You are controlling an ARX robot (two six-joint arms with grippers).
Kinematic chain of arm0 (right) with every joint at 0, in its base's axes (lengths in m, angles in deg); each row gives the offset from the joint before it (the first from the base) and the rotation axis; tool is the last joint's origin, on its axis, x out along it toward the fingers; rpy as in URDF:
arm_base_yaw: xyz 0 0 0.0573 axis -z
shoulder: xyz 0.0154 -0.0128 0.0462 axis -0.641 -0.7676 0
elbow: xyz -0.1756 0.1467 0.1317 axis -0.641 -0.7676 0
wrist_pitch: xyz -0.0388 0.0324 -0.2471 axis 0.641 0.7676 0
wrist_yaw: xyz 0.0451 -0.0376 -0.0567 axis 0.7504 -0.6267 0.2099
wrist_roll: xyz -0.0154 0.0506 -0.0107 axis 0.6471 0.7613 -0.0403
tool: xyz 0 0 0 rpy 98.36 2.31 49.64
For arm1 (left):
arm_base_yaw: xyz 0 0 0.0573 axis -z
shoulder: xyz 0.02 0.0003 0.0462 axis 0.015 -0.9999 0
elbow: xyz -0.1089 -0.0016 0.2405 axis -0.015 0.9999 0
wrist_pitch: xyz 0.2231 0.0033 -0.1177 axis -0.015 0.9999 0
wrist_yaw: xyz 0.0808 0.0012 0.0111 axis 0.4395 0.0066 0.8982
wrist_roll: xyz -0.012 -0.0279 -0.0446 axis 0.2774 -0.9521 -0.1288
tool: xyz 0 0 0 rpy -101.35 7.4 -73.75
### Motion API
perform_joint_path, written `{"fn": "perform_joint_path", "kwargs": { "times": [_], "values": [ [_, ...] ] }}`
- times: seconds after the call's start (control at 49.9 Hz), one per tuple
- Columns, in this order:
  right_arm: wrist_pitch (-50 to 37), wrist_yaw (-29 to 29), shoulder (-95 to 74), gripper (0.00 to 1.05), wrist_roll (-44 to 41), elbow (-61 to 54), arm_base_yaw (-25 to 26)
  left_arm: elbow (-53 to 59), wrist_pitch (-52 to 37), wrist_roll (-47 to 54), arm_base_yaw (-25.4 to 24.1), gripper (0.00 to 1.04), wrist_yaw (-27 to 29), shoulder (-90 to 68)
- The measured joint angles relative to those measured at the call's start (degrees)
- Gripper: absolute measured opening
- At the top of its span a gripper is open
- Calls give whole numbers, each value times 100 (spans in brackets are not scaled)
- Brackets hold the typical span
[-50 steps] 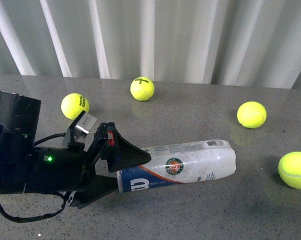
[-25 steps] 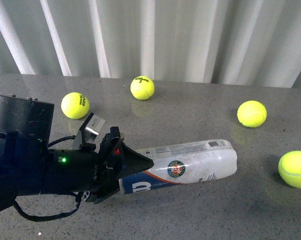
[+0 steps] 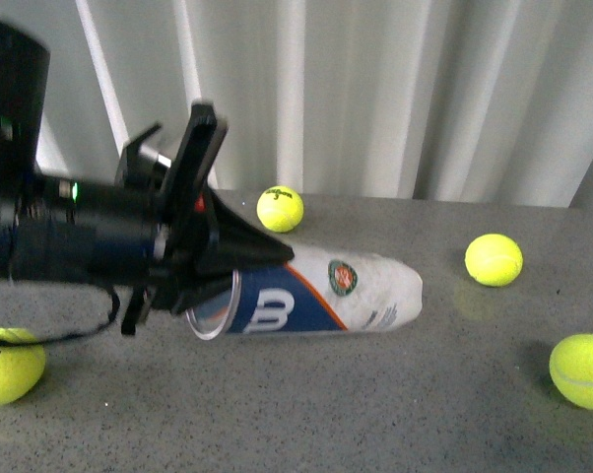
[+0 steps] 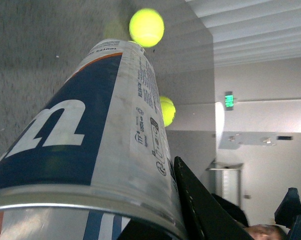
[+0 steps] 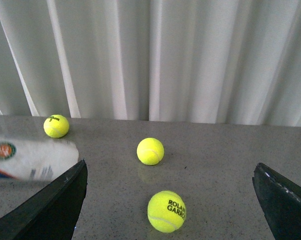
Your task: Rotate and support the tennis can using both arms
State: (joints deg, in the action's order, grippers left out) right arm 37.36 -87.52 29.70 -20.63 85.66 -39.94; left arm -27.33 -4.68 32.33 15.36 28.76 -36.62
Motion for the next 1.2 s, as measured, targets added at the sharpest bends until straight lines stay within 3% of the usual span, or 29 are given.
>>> {"fn": "perform_joint_path", "kwargs": {
  "times": [0.06,0.08,0.2,0.3,0.4,0.481,0.581,1.201],
  "values": [
    [0,-2,0,98,2,0,0,-1019,1572,942,72,4,363,247],
    [0,-2,0,98,2,0,-2,-1513,2426,1488,131,4,638,254],
    [0,-2,0,98,2,0,0,-3648,5490,3661,557,4,2111,-219],
    [0,-2,0,98,0,0,0,-5139,7455,5521,927,4,3523,-922],
    [0,-2,0,98,0,0,0,-5976,8435,6564,1176,4,4487,-1399],
    [0,-2,0,98,0,0,0,-6395,8922,7222,1362,4,4953,-1668],
    [0,-2,0,98,0,0,0,-6607,9156,7632,1534,4,5056,-1860],
    [0,-2,0,98,2,0,0,-5982,8843,8006,1731,4,4527,-2138]
  ]
}}
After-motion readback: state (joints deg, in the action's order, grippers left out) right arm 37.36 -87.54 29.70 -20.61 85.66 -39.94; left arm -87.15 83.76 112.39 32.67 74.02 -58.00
